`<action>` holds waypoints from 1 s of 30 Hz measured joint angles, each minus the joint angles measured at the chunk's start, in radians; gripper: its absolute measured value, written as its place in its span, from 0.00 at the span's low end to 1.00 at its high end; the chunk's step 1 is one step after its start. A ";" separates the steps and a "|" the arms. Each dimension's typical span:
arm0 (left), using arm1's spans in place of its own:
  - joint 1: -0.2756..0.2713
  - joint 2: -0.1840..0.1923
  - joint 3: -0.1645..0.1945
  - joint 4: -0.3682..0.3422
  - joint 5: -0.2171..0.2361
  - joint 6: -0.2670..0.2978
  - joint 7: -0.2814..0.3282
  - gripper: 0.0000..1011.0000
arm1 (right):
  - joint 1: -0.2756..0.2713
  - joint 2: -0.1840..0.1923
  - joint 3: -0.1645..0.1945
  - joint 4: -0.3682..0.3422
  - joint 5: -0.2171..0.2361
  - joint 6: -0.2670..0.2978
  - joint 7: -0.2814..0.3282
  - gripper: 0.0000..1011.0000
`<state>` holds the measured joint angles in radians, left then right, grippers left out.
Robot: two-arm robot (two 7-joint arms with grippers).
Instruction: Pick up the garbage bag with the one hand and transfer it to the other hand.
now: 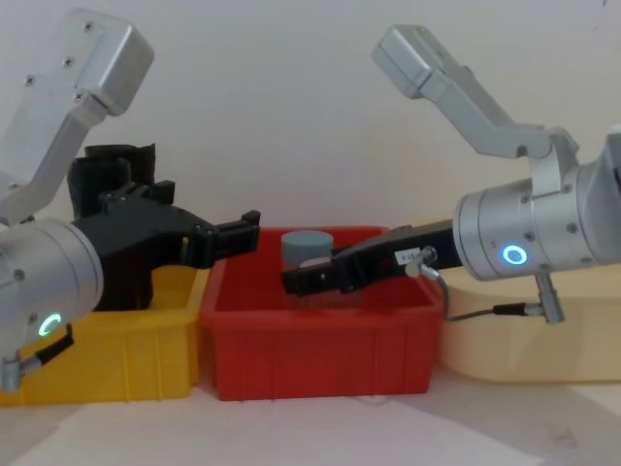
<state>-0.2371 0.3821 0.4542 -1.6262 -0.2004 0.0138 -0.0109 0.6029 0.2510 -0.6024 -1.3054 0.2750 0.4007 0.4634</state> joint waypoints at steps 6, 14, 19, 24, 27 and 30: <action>0.000 0.000 0.000 0.000 0.000 0.000 0.000 0.99 | 0.005 -0.005 -0.002 0.011 -0.003 -0.003 0.001 0.65; 0.000 0.000 0.000 0.000 0.000 0.000 0.000 0.99 | -0.002 0.002 0.008 -0.010 -0.012 -0.012 -0.009 0.65; 0.000 0.000 0.000 0.000 0.000 0.000 0.000 0.99 | -0.008 0.014 0.022 -0.038 -0.021 -0.021 -0.026 0.65; 0.000 0.000 0.000 0.000 0.000 0.000 0.000 0.99 | -0.015 0.034 0.049 -0.088 -0.032 -0.030 -0.051 0.65; 0.000 0.000 0.000 0.000 0.000 0.000 0.000 0.99 | -0.019 0.048 0.069 -0.120 -0.037 -0.034 -0.067 0.65; 0.000 0.000 0.000 0.000 0.000 0.000 0.000 0.99 | -0.023 0.062 0.092 -0.152 -0.043 -0.037 -0.086 0.65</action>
<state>-0.2372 0.3821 0.4542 -1.6262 -0.2004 0.0139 -0.0110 0.5798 0.3129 -0.5099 -1.4572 0.2325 0.3634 0.3774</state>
